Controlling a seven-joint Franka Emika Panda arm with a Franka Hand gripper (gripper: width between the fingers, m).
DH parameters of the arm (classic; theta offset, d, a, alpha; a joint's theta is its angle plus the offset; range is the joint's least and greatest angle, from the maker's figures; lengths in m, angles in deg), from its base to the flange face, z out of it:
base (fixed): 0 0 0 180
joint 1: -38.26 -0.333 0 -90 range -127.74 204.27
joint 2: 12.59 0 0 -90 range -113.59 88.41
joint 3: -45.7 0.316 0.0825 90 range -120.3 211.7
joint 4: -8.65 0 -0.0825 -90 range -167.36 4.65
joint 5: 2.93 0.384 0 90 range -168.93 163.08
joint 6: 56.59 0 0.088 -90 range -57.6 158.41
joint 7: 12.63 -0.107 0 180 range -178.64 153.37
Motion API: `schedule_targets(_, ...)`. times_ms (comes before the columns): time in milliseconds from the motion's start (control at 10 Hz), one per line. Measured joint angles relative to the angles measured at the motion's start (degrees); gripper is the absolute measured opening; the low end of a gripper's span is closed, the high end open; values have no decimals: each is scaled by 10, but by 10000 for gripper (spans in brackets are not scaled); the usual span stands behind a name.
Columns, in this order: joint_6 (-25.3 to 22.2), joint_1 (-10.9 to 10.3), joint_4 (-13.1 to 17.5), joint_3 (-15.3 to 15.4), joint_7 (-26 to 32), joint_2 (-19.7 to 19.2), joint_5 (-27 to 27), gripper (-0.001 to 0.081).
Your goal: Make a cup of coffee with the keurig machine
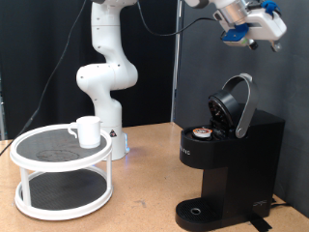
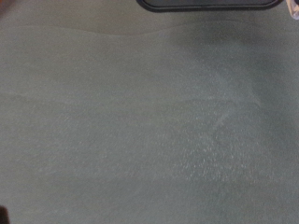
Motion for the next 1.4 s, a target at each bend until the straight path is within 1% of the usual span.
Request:
schedule_targets(100, 8, -3, 7, 11, -5, -12, -10, 734)
schedule_targets(300, 23, -8, 11, 25, -9, -32, -35, 734)
schedule_targets(500, 23, -9, 11, 29, -9, -40, -56, 734)
schedule_targets(700, 16, -3, 5, 22, 18, -34, -58, 734)
schedule_targets(800, 3, 3, 2, 16, 33, -27, -58, 620)
schedule_targets(900, -17, 10, -2, 10, 44, -20, -58, 485)
schedule_targets(1000, -36, 17, -6, 3, 52, -14, -58, 485)
schedule_targets(1100, -50, 24, -15, -2, 55, -8, -65, 311)
schedule_targets(1200, -53, 27, -27, -6, 58, -5, -71, 311)
schedule_targets(1300, -48, 29, -44, -6, 58, -5, -83, 136)
schedule_targets(1400, -42, 29, -48, -4, 48, -2, -87, 136)
